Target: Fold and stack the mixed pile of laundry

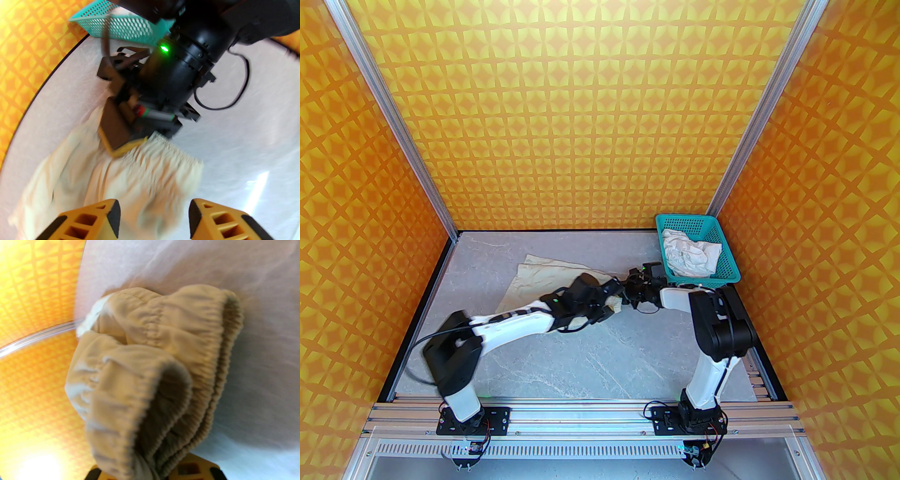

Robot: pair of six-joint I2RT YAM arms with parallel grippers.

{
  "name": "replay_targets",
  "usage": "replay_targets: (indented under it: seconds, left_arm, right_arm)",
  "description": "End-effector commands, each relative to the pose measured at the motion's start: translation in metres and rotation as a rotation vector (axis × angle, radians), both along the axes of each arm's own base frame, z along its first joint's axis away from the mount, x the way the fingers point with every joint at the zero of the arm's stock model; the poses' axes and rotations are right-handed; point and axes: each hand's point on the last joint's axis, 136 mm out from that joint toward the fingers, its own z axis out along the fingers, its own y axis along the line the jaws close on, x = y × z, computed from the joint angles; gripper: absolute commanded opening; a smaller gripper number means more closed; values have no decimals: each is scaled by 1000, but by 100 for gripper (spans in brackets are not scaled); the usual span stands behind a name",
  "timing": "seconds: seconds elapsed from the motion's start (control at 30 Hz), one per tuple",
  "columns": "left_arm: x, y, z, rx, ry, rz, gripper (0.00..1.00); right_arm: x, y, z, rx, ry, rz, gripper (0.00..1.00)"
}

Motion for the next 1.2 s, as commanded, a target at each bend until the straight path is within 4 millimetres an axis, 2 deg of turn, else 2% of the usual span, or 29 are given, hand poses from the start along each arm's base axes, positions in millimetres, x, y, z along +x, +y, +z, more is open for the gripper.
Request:
replay_targets:
  seconds: [0.0, 0.1, 0.13, 0.17, 0.27, 0.53, 0.7, 0.87, 0.97, 1.07, 1.17]
  left_arm:
    - [13, 32, -7, -190, 323, 231, 35]
    - [29, 50, -25, -217, 461, 377, 19]
    - [30, 50, -33, -225, 512, 405, 15]
    - [41, 58, -41, -245, 562, 442, 11]
    - [49, 51, -56, -321, 680, 457, 0]
    - [74, 23, -75, -431, 822, 433, 0]
    - [77, 5, -94, -477, 895, 409, 0]
    - [79, -9, -114, -480, 930, 410, 0]
    - [81, -20, -117, -491, 932, 396, 0]
    - [83, -24, -119, -510, 936, 394, 0]
    - [83, -26, -120, -529, 938, 384, 0]
  right_arm:
    - [-17, -29, 8, -235, -19, 92, 5]
    - [-21, -43, 20, -331, -27, 109, 5]
    - [-21, -46, 23, -352, -30, 114, 5]
    - [-21, -48, 28, -374, -31, 124, 5]
    - [-22, -60, 35, -463, -18, 153, 7]
    - [-15, -71, 74, -557, -70, 185, 3]
    - [-7, -68, 91, -596, -80, 221, 0]
    - [0, -47, 105, -615, -107, 249, 3]
    - [2, -34, 115, -625, -126, 256, 3]
    - [0, -23, 118, -631, -127, 260, 7]
    - [-1, -9, 120, -620, -103, 241, 6]
